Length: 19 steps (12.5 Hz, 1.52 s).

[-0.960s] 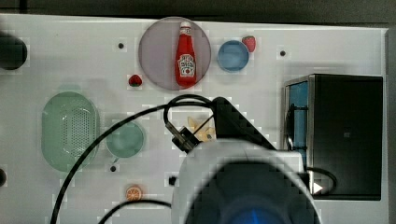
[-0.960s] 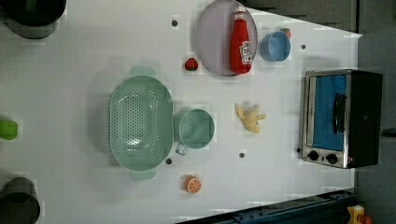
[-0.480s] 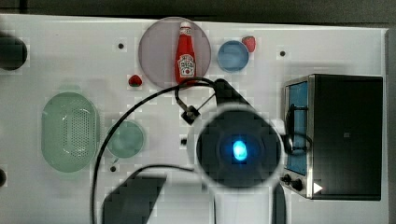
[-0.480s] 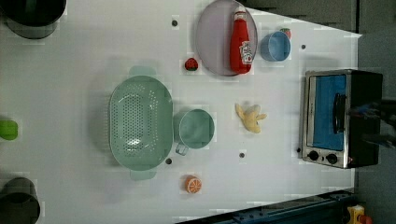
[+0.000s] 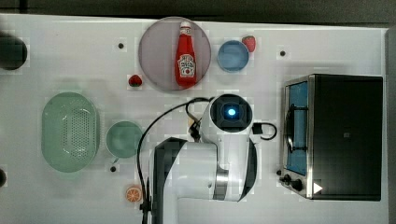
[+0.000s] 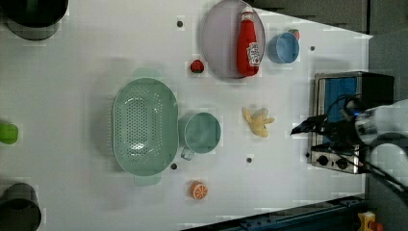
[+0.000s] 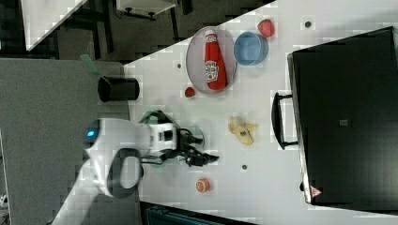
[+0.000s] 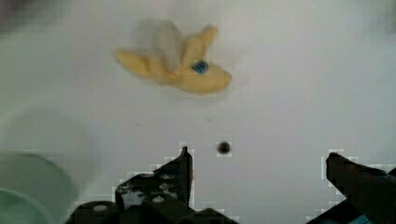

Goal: Pick Banana and place it in mug.

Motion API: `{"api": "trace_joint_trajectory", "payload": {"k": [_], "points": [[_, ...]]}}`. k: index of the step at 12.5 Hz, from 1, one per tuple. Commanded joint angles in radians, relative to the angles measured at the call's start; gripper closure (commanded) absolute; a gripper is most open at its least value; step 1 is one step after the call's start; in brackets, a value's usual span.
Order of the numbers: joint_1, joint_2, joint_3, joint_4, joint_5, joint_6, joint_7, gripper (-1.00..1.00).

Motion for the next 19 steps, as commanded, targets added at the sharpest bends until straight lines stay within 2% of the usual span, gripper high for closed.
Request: {"api": "trace_joint_trajectory", "payload": {"k": [1,9,13,16,17,19], "points": [[-0.010,0.037,0.030,0.022,-0.006,0.149,-0.159,-1.00],[-0.008,0.306,0.041,-0.024,-0.006,0.515,-0.211,-1.00],[-0.008,0.393,0.049,-0.037,-0.006,0.663,-0.211,-1.00],[-0.008,0.425,0.058,-0.047,-0.006,0.697,-0.211,-1.00],[-0.008,0.425,0.059,-0.050,-0.006,0.701,-0.211,-0.92],[-0.008,0.425,0.059,-0.054,-0.006,0.702,-0.211,-0.42]]}}
